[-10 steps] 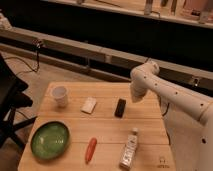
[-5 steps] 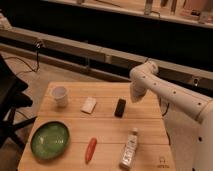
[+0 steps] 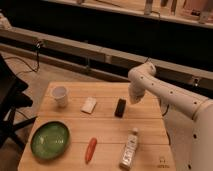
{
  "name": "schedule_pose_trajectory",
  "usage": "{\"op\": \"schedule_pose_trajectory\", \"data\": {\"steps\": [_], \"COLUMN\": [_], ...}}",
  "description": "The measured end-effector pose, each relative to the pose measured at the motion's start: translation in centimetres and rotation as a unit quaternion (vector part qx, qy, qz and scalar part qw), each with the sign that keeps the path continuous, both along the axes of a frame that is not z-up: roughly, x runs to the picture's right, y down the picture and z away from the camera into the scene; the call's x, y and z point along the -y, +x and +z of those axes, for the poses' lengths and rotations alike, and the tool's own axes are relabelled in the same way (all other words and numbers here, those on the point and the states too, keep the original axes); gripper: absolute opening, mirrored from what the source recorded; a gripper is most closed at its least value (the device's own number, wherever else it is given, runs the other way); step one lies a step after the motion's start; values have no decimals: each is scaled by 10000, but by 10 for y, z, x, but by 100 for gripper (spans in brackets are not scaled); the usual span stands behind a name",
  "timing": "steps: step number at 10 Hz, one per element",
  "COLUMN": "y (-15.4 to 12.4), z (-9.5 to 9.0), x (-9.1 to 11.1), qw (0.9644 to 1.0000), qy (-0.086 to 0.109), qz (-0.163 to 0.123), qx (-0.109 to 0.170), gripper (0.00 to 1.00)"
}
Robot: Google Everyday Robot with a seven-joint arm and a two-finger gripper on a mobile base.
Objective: Push the eraser across the table
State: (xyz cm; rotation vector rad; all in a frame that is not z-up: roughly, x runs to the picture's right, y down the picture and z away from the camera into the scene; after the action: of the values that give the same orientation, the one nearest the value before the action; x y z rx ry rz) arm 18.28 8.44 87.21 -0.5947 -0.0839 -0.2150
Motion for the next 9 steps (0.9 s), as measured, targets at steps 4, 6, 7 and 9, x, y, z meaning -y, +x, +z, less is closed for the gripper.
{"op": "schedule_pose_trajectory", "data": {"steps": [4,6,7,9], "y": [-4,-6,-8,-10], "z": [7,8,10,13], "x": [-9,-12,-14,-19], "qw": [9998,9998,9997,9994], "qy": [-180,-204,-233,-302], "qz": [-43,-41,-50,-66], "qx": [48,67,110,157], "gripper": [3,3,3,3]}}
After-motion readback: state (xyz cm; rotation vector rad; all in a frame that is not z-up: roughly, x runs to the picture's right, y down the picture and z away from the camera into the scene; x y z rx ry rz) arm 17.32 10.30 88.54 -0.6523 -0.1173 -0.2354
